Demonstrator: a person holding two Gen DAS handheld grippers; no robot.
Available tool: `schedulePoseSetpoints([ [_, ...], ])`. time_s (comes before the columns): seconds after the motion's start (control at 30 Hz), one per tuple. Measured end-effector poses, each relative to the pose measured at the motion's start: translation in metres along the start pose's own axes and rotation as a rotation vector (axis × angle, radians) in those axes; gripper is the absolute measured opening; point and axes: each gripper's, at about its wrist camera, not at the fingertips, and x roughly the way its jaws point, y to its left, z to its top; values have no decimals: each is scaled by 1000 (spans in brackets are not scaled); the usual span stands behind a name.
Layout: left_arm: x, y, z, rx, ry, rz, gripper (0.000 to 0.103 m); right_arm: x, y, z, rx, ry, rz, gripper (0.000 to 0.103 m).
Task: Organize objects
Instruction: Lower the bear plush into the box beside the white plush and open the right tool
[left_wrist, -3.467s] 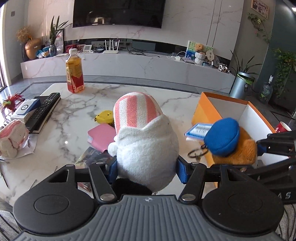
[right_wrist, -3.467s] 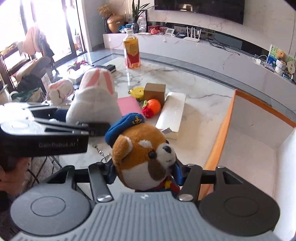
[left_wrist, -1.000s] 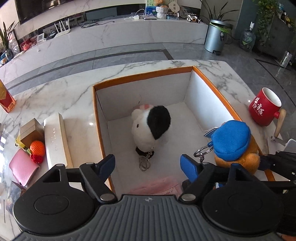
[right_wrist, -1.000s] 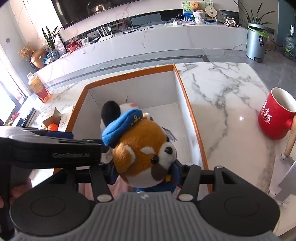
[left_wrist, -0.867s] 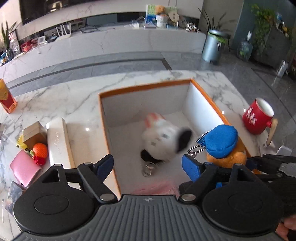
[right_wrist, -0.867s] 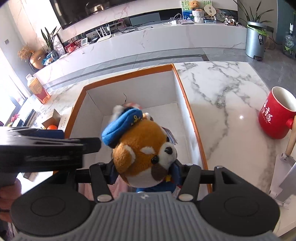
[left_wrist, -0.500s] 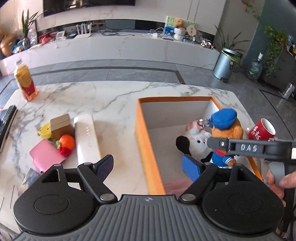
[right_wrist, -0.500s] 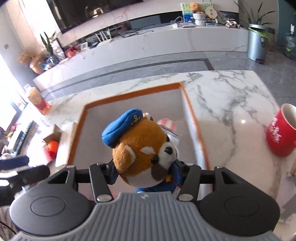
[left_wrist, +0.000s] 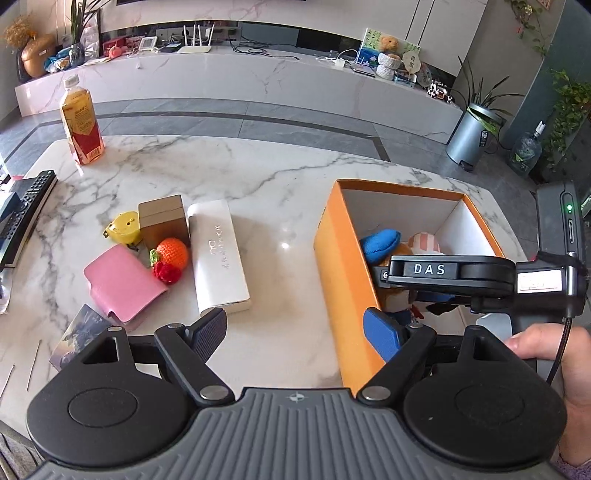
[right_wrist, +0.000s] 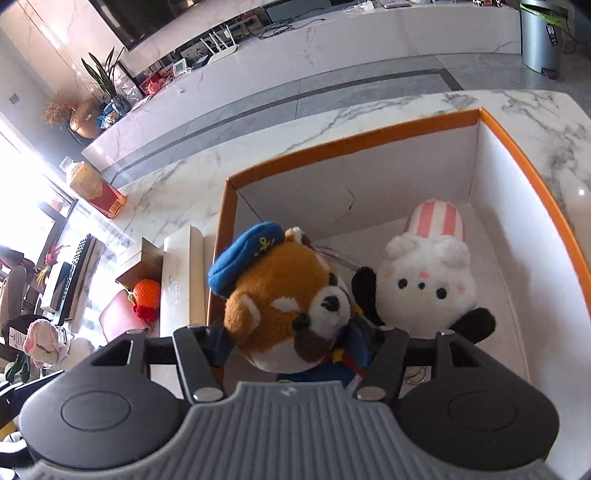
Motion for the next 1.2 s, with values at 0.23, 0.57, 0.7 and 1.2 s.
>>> schedulePoseSetpoints([
  [0.23, 4, 8, -1, -24, 12, -15, 96, -25, -8, 5, -7, -62, 1, 96],
  [0.57, 7, 2, -6, 21, 13, -47, 96, -34, -15, 34, -334, -122, -318, 2],
  [0.7, 9, 3, -6, 20, 15, -39, 96, -11, -36, 50, -347, -68, -328, 0],
  [1.2, 21, 7, -8, 19, 48, -42, 96, 14, -30, 33, -439, 0, -386, 0],
])
